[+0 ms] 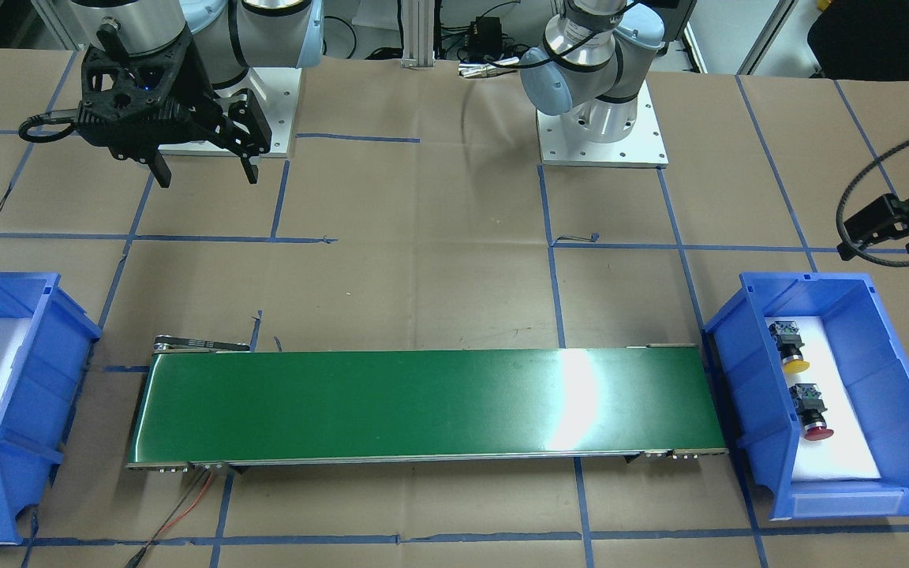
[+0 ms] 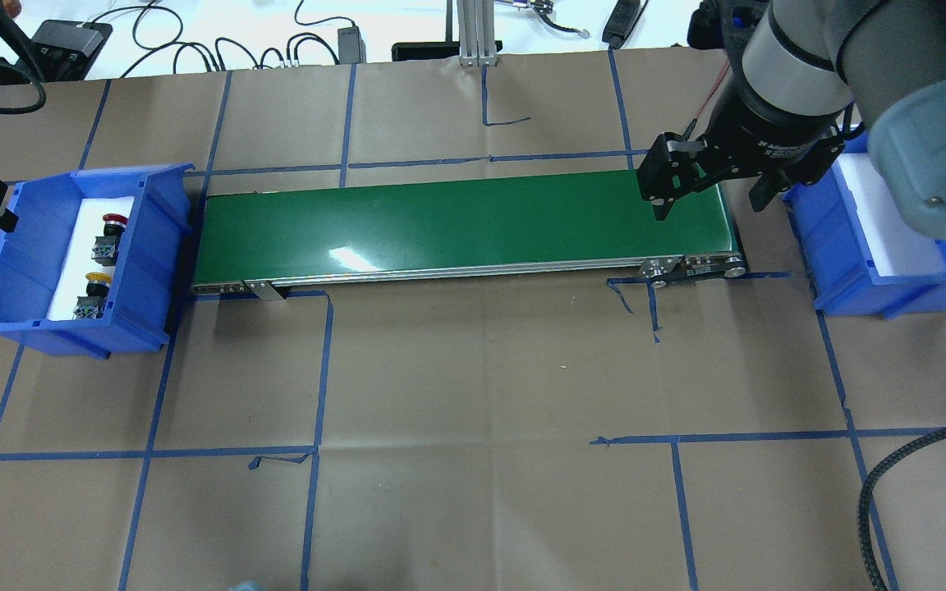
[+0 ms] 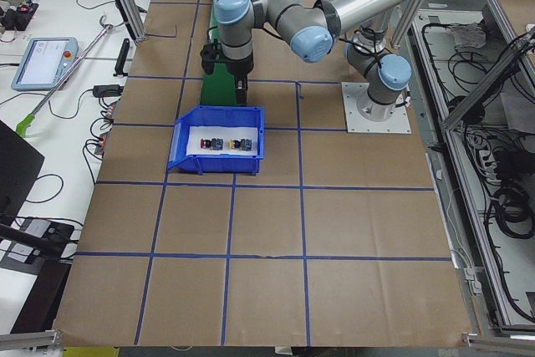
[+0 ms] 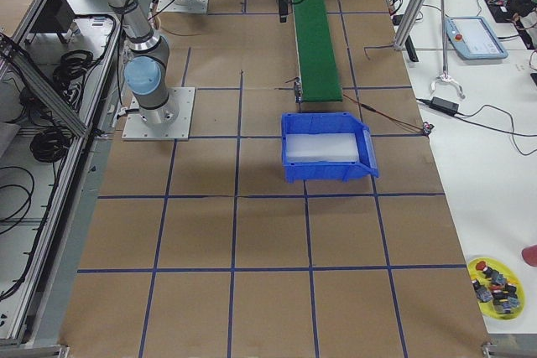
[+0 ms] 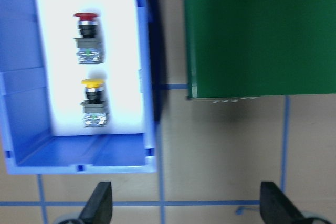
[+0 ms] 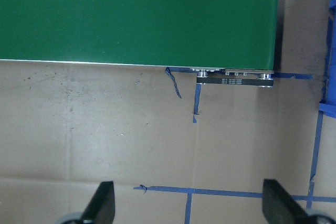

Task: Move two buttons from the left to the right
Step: 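Lower the left gripper and grasp the yellow-capped button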

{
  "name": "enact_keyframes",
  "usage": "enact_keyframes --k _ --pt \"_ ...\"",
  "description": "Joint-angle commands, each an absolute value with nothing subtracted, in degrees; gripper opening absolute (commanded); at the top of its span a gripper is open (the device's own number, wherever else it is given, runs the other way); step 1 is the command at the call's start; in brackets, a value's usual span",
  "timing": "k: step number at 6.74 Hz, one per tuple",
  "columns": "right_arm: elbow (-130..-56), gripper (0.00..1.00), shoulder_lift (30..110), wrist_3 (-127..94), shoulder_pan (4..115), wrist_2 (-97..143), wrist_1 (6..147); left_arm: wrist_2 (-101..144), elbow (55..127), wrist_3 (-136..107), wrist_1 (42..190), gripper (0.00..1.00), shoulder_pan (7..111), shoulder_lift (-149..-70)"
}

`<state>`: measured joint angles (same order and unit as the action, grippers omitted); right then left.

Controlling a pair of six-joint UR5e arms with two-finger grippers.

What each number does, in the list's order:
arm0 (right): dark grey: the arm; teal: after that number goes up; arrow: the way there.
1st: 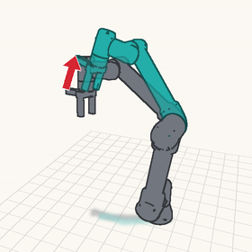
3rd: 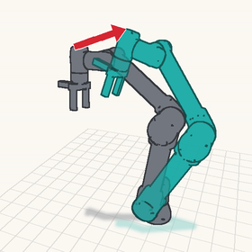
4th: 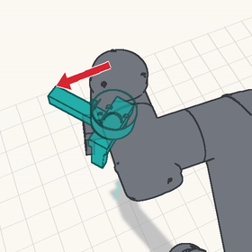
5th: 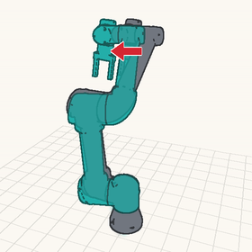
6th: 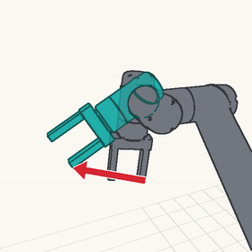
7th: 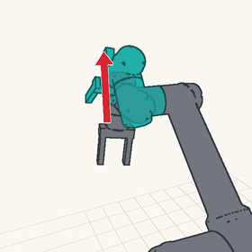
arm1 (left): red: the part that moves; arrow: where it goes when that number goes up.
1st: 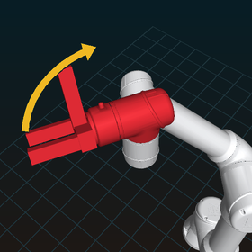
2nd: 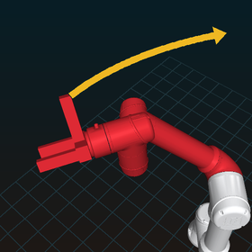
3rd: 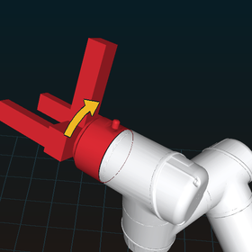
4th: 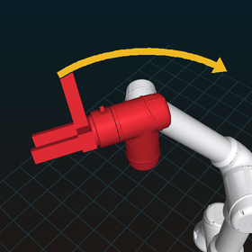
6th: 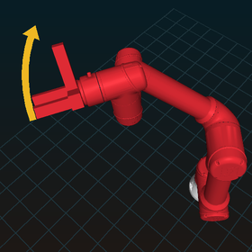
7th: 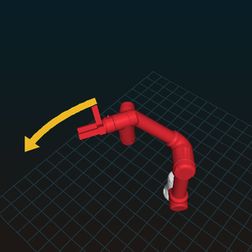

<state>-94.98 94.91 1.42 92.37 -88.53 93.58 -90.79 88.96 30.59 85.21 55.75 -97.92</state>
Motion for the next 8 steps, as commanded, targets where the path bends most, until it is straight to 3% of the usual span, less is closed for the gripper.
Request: enact_keyframes --k 1,8 --pt "-95.01 1.00 94.83 1.41 92.37 -88.51 93.43 -90.70 89.29 28.22 82.36 1.00 55.19 -100.62" --pt "-95.01 1.00 94.66 1.49 92.29 -88.42 93.52 -90.79 100.62 29.53 57.04 1.00 57.92 -110.83"
